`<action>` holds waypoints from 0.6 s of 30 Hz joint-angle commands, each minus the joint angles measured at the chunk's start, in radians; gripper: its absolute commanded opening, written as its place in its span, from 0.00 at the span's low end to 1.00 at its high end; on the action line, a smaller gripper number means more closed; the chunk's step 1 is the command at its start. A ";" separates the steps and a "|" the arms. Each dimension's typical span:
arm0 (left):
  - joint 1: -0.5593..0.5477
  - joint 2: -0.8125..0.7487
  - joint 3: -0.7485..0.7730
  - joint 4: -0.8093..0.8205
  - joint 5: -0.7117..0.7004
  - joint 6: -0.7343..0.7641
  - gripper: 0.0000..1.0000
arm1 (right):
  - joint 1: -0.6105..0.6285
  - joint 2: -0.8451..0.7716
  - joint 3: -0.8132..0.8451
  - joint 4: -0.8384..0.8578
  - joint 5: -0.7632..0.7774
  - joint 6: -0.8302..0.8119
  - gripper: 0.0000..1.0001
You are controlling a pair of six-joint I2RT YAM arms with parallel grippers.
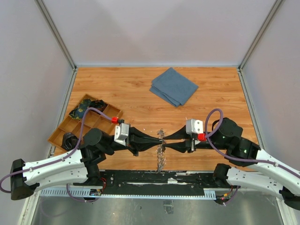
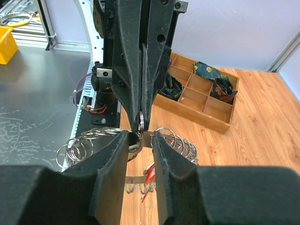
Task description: Put the keys on the keyring
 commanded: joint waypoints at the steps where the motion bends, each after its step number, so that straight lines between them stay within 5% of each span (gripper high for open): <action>1: 0.007 -0.003 0.034 0.085 0.020 -0.003 0.00 | -0.014 0.002 0.012 0.027 -0.027 0.001 0.27; 7: 0.008 -0.005 0.037 0.085 0.022 -0.001 0.01 | -0.014 0.011 0.011 0.009 -0.032 -0.010 0.22; 12: 0.007 -0.006 0.040 0.087 0.026 -0.001 0.01 | -0.014 0.019 0.022 -0.010 -0.037 -0.012 0.07; 18: 0.007 -0.008 0.042 0.080 0.027 -0.001 0.02 | -0.014 0.113 0.198 -0.257 -0.024 -0.061 0.00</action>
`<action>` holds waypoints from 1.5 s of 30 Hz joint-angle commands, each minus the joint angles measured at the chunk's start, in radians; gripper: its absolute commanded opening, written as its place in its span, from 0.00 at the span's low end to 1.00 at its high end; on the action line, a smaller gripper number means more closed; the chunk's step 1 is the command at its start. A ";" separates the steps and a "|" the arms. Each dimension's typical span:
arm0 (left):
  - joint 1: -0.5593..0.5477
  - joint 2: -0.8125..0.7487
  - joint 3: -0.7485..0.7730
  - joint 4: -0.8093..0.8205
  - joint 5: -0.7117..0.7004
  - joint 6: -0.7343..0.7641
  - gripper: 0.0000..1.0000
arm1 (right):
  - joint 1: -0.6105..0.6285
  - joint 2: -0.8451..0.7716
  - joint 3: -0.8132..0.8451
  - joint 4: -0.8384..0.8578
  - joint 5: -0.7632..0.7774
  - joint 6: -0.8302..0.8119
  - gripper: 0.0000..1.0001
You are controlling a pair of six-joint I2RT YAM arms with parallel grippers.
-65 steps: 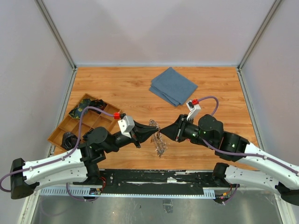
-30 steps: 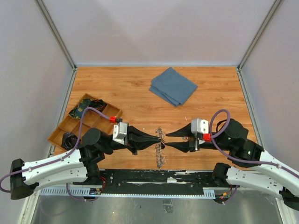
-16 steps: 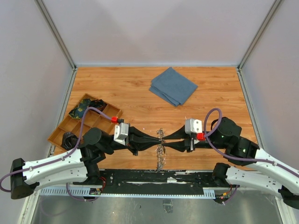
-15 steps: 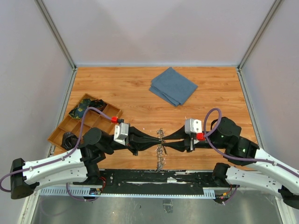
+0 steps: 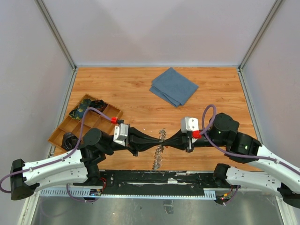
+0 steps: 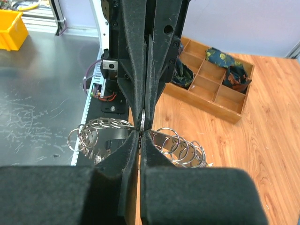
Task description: Put the keys on the keyring
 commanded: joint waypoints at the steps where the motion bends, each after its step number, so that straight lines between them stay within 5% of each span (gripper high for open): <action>1: 0.007 -0.008 0.041 0.074 0.007 0.000 0.05 | -0.014 0.074 0.167 -0.215 0.005 -0.068 0.00; 7: 0.007 -0.019 0.050 0.010 -0.014 0.021 0.31 | -0.014 0.196 0.407 -0.555 0.041 -0.199 0.00; 18: 0.007 0.014 0.095 -0.153 -0.107 0.086 0.41 | 0.013 0.437 0.748 -1.022 0.214 -0.291 0.00; 38: 0.006 0.146 0.149 -0.158 -0.092 0.091 0.45 | 0.085 0.538 0.841 -1.071 0.300 -0.257 0.00; 45: 0.006 0.164 0.157 -0.160 -0.087 0.090 0.35 | 0.088 0.543 0.832 -1.058 0.299 -0.253 0.00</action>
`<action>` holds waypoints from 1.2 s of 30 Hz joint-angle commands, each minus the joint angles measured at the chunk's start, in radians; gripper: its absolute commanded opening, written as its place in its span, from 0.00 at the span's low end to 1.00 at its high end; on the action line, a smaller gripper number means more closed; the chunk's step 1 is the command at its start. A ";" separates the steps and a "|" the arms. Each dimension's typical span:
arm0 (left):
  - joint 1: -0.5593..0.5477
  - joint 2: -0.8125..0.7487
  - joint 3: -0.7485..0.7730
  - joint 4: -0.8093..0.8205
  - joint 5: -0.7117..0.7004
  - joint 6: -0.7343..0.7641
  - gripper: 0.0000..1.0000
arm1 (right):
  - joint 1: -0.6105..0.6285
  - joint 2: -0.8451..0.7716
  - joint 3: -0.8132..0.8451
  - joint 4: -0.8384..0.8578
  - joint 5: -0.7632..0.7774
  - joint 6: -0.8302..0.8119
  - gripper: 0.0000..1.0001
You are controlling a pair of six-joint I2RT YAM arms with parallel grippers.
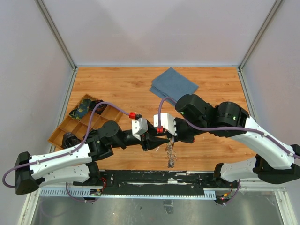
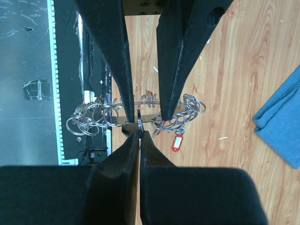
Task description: Put the keys on the keyring
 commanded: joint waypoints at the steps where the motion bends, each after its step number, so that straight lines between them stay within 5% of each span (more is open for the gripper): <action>1: 0.006 0.004 0.037 0.017 0.002 0.006 0.34 | 0.016 -0.001 0.012 0.025 0.007 0.006 0.00; 12: 0.007 0.010 0.042 0.017 0.021 0.004 0.24 | 0.016 0.002 -0.003 0.062 0.020 0.026 0.00; 18: 0.006 0.008 0.043 0.019 0.022 0.004 0.01 | 0.016 0.003 -0.011 0.082 0.020 0.037 0.00; 21: 0.006 -0.004 0.033 0.033 0.014 -0.003 0.00 | 0.016 -0.013 -0.021 0.110 0.024 0.057 0.01; 29: 0.008 -0.056 -0.032 0.090 -0.076 -0.032 0.00 | 0.016 -0.187 -0.169 0.406 0.119 0.245 0.30; 36: 0.007 -0.095 -0.078 0.124 -0.161 -0.058 0.01 | 0.014 -0.344 -0.366 0.686 0.343 0.612 0.37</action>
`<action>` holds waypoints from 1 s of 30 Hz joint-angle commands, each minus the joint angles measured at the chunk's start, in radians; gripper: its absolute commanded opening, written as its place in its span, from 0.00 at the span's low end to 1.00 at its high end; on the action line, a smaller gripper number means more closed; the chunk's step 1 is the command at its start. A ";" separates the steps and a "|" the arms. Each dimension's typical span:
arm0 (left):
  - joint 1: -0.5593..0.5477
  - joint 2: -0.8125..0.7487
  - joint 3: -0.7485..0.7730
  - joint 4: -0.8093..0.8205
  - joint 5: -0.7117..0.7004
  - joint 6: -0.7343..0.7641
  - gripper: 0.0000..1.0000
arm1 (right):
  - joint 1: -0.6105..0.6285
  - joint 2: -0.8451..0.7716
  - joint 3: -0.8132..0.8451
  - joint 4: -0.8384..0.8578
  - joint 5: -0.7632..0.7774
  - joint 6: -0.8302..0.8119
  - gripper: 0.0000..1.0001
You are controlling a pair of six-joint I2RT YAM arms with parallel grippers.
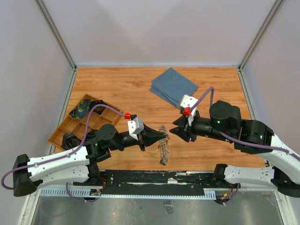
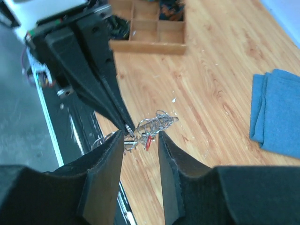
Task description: Put the keys on the keyring
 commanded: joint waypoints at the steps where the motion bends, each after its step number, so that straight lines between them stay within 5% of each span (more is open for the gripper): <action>1: 0.007 -0.050 -0.026 0.121 -0.083 -0.029 0.00 | 0.010 -0.067 -0.102 0.227 0.191 0.341 0.37; 11: 0.006 -0.099 -0.069 0.169 -0.183 -0.047 0.01 | -0.015 -0.209 -0.372 0.394 0.290 0.828 0.37; 23: 0.006 -0.099 -0.060 0.155 -0.190 -0.035 0.00 | -0.028 -0.175 -0.404 0.465 0.175 0.848 0.37; 30: 0.006 -0.105 -0.058 0.147 -0.191 -0.032 0.01 | -0.029 -0.157 -0.406 0.445 0.168 0.852 0.27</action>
